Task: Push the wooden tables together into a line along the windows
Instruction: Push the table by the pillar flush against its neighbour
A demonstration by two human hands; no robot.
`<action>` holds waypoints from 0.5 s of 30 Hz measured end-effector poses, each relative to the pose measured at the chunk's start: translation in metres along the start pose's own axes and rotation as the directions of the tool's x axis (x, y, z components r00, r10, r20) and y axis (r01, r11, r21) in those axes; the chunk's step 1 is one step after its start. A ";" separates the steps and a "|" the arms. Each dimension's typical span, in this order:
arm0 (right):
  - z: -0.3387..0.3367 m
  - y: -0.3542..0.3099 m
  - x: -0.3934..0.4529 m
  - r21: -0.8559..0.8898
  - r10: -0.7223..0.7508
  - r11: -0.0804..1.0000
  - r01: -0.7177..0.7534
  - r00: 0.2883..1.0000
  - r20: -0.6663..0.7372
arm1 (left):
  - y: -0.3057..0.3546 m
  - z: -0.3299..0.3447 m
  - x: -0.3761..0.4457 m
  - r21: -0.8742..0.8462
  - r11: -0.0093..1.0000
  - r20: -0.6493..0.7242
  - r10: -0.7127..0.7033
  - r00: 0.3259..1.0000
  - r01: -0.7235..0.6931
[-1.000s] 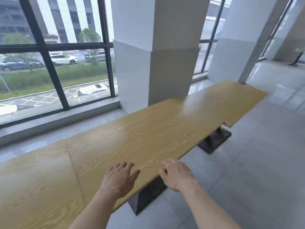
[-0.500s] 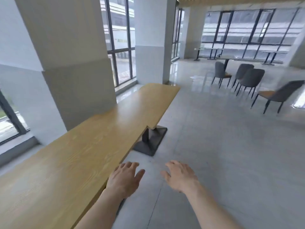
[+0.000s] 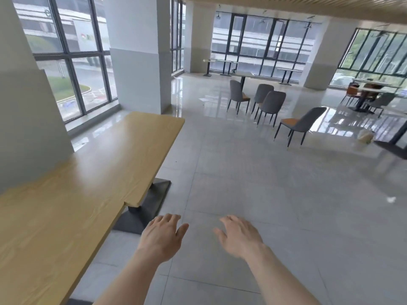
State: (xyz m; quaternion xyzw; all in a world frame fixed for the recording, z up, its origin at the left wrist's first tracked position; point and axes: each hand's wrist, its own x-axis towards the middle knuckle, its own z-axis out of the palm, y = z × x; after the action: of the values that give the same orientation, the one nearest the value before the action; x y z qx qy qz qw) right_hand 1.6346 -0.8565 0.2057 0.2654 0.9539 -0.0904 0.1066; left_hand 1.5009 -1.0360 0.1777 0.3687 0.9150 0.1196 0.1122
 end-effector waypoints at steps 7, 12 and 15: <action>-0.027 0.042 0.107 0.045 0.053 0.998 -0.054 0.999 0.005 | 0.021 -0.009 0.128 0.026 0.998 0.008 0.056 0.998 -0.056; -0.041 0.086 0.201 0.068 0.055 0.996 -0.056 0.998 0.015 | 0.037 -0.002 0.232 0.061 0.997 0.019 0.044 0.999 -0.045; -0.058 0.117 0.266 0.075 0.043 0.996 -0.044 0.999 0.011 | 0.052 -0.003 0.300 0.074 0.997 0.013 0.029 0.999 -0.030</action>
State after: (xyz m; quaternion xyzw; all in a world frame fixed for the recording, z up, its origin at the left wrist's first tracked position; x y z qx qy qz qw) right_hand 1.4645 -0.6145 0.1808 0.2896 0.9433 -0.1252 0.1029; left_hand 1.3223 -0.7897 0.1613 0.3869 0.9125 0.0851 0.1021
